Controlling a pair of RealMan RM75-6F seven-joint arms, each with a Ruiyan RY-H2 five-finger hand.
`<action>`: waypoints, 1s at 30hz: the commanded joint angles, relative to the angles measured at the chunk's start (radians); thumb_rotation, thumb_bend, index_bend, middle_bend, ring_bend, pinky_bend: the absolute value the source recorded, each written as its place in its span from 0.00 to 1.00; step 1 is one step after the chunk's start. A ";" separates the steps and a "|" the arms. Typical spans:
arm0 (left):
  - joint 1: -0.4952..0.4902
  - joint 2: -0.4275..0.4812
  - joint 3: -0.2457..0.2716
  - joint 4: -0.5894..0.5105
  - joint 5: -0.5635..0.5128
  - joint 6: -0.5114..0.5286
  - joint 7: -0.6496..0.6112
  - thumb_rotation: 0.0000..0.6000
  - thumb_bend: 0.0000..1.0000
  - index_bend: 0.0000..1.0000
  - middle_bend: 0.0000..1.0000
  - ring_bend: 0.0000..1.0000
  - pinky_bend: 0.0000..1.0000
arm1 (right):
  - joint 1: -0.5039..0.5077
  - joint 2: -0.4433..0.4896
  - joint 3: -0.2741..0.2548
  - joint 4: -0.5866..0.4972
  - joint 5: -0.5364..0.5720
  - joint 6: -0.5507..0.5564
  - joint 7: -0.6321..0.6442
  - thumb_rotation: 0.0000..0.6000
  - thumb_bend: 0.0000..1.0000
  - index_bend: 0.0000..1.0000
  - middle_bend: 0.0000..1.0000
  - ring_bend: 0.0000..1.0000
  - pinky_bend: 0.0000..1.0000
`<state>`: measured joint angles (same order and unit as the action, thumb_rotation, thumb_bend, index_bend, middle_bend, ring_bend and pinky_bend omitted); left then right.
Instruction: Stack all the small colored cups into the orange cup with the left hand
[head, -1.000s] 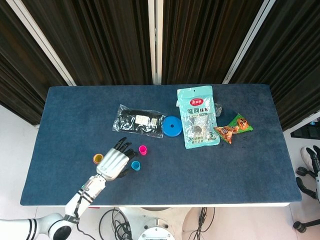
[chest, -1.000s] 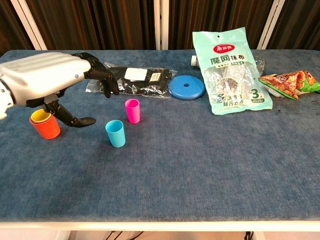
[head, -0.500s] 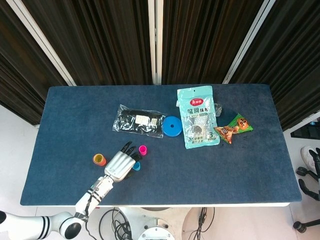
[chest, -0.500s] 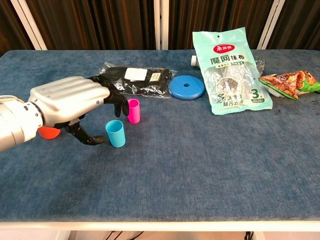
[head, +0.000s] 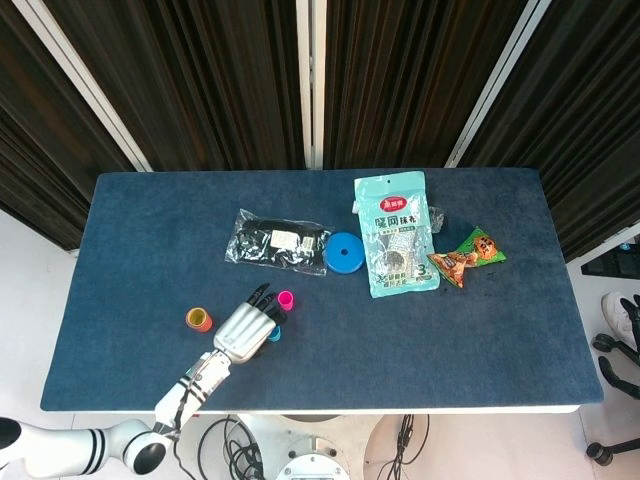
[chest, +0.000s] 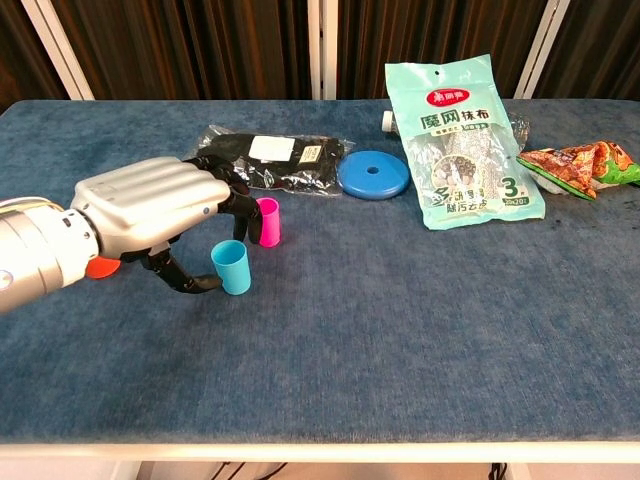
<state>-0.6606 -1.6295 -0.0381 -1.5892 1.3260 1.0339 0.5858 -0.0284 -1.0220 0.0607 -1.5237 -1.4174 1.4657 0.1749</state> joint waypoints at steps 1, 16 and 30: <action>-0.003 -0.007 0.001 0.008 -0.001 -0.005 -0.001 1.00 0.26 0.37 0.37 0.11 0.05 | -0.001 -0.002 0.000 0.006 0.001 0.000 0.005 1.00 0.27 0.00 0.00 0.00 0.00; -0.012 -0.038 -0.007 0.064 0.019 0.002 -0.013 1.00 0.28 0.45 0.48 0.16 0.06 | 0.002 -0.013 0.000 0.024 0.007 -0.013 0.007 1.00 0.27 0.00 0.00 0.00 0.00; 0.035 0.082 -0.025 -0.075 0.035 0.109 0.017 1.00 0.28 0.47 0.50 0.18 0.06 | 0.003 -0.012 0.002 0.019 0.004 -0.010 0.002 1.00 0.27 0.00 0.00 0.00 0.00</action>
<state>-0.6450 -1.5870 -0.0586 -1.6256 1.3596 1.1127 0.5905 -0.0256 -1.0337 0.0630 -1.5041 -1.4130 1.4550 0.1769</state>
